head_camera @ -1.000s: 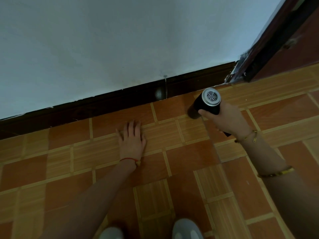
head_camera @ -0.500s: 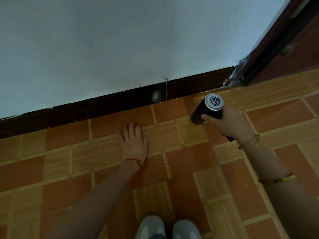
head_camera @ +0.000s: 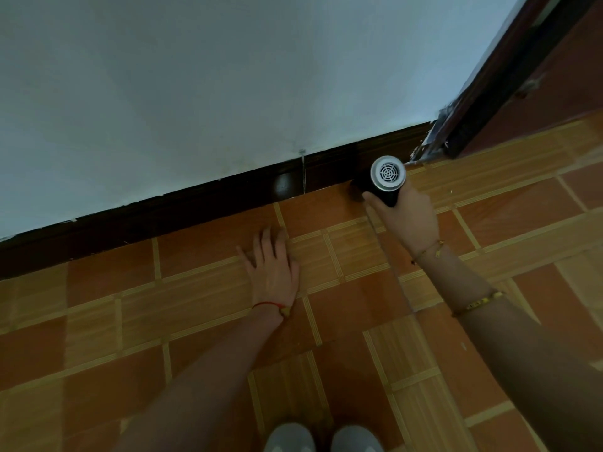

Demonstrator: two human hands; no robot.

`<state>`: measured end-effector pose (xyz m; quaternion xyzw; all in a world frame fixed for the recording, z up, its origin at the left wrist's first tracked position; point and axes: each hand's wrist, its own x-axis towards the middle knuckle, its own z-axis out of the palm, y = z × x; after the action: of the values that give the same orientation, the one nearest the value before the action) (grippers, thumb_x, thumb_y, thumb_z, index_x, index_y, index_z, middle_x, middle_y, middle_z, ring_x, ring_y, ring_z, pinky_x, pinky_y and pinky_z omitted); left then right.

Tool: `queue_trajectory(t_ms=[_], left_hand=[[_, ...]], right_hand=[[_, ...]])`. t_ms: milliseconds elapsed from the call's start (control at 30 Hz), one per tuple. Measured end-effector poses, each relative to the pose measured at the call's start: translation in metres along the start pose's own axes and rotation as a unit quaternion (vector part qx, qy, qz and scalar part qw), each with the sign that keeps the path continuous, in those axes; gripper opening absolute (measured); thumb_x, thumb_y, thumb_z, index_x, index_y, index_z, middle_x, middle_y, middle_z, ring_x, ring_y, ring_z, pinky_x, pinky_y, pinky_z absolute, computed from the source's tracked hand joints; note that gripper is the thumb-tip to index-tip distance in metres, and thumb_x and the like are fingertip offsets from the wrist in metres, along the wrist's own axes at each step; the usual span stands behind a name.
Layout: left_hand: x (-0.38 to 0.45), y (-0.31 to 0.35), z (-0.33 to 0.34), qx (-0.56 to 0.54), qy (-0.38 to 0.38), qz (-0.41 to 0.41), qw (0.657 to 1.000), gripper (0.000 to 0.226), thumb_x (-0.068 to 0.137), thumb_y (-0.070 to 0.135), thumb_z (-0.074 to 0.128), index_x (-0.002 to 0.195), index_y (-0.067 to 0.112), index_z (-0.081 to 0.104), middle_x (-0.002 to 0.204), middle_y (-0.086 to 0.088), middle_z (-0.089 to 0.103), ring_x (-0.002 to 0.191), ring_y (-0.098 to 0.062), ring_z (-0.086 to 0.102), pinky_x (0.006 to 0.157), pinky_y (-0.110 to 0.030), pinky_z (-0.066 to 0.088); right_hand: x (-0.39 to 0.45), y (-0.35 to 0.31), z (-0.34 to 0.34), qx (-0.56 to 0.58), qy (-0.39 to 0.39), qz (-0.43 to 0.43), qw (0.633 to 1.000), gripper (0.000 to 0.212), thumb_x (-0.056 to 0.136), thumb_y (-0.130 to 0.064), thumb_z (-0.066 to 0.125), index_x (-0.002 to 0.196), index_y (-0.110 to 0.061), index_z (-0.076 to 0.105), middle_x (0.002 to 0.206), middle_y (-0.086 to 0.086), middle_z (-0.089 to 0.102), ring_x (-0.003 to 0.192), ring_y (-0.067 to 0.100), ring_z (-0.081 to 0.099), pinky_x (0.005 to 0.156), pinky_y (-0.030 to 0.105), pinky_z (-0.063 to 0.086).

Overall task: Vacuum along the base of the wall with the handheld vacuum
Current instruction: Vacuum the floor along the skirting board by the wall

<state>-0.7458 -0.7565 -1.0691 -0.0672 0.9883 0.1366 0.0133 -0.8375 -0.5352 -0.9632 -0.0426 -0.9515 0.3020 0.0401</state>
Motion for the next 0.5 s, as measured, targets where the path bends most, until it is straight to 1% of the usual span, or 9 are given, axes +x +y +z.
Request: queue_trajectory(t_ms=[67, 167, 233, 333, 400, 467, 500], left_hand=[[0.002, 0.005, 0.005, 0.007, -0.002, -0.003, 1.000, 0.057, 0.095, 0.037, 0.028, 0.148, 0.017, 0.031, 0.153, -0.015, 0.032, 0.145, -0.033, 0.022, 0.112, -0.072, 0.010], [0.003, 0.006, 0.008, 0.009, 0.014, -0.009, 1.000, 0.055, 0.096, 0.037, 0.031, 0.148, 0.017, 0.033, 0.152, -0.014, 0.033, 0.145, -0.033, 0.023, 0.112, -0.072, 0.009], [0.002, 0.006, 0.008, 0.005, 0.025, -0.007, 1.000, 0.055, 0.096, 0.037, 0.032, 0.147, 0.017, 0.034, 0.152, -0.014, 0.033, 0.145, -0.032, 0.024, 0.113, -0.071, 0.007], [0.001, 0.005, 0.008, 0.003, 0.028, -0.007, 1.000, 0.054, 0.096, 0.036, 0.033, 0.147, 0.018, 0.035, 0.151, -0.013, 0.034, 0.145, -0.032, 0.023, 0.113, -0.071, 0.007], [0.001, 0.005, 0.008, 0.002, 0.026, -0.008, 1.000, 0.055, 0.095, 0.036, 0.032, 0.147, 0.018, 0.034, 0.152, -0.012, 0.033, 0.145, -0.031, 0.022, 0.113, -0.070, 0.006], [0.001, 0.005, 0.007, -0.001, 0.023, -0.010, 1.000, 0.055, 0.095, 0.036, 0.031, 0.147, 0.019, 0.033, 0.152, -0.012, 0.032, 0.146, -0.031, 0.022, 0.113, -0.070, 0.006], [0.001, 0.006, 0.007, -0.002, 0.023, -0.011, 1.000, 0.055, 0.095, 0.037, 0.031, 0.147, 0.019, 0.033, 0.152, -0.012, 0.032, 0.146, -0.031, 0.022, 0.113, -0.070, 0.007]], right_hand=[[0.003, -0.001, 0.006, -0.003, 0.006, -0.002, 1.000, 0.065, 0.083, -0.054, 0.065, 0.128, -0.010, 0.049, 0.109, 0.010, 0.069, 0.095, 0.027, 0.066, 0.069, 0.031, 0.050], [0.003, -0.006, 0.016, 0.021, -0.053, -0.042, 0.998, 0.071, 0.082, -0.055, 0.065, 0.136, -0.013, 0.045, 0.113, 0.005, 0.068, 0.097, 0.021, 0.066, 0.073, 0.030, 0.052], [0.003, -0.007, 0.020, 0.032, -0.066, -0.059, 0.996, 0.070, 0.083, -0.053, 0.065, 0.137, -0.013, 0.045, 0.115, 0.003, 0.068, 0.099, 0.018, 0.065, 0.074, 0.027, 0.051], [0.007, 0.001, 0.016, 0.035, -0.023, -0.031, 0.999, 0.067, 0.083, -0.053, 0.066, 0.132, -0.011, 0.049, 0.109, 0.005, 0.070, 0.093, 0.019, 0.067, 0.067, 0.023, 0.047], [0.011, 0.010, 0.010, 0.020, 0.007, -0.009, 1.000, 0.067, 0.083, -0.054, 0.066, 0.131, -0.010, 0.049, 0.106, 0.008, 0.070, 0.092, 0.024, 0.068, 0.066, 0.027, 0.048], [0.014, 0.016, 0.005, -0.004, 0.027, 0.002, 1.000, 0.070, 0.084, -0.055, 0.064, 0.133, -0.009, 0.045, 0.107, 0.012, 0.070, 0.093, 0.030, 0.068, 0.067, 0.032, 0.050], [0.014, 0.017, 0.003, -0.009, 0.033, 0.007, 0.999, 0.070, 0.085, -0.054, 0.064, 0.135, -0.009, 0.043, 0.108, 0.012, 0.070, 0.094, 0.031, 0.067, 0.067, 0.032, 0.050]])
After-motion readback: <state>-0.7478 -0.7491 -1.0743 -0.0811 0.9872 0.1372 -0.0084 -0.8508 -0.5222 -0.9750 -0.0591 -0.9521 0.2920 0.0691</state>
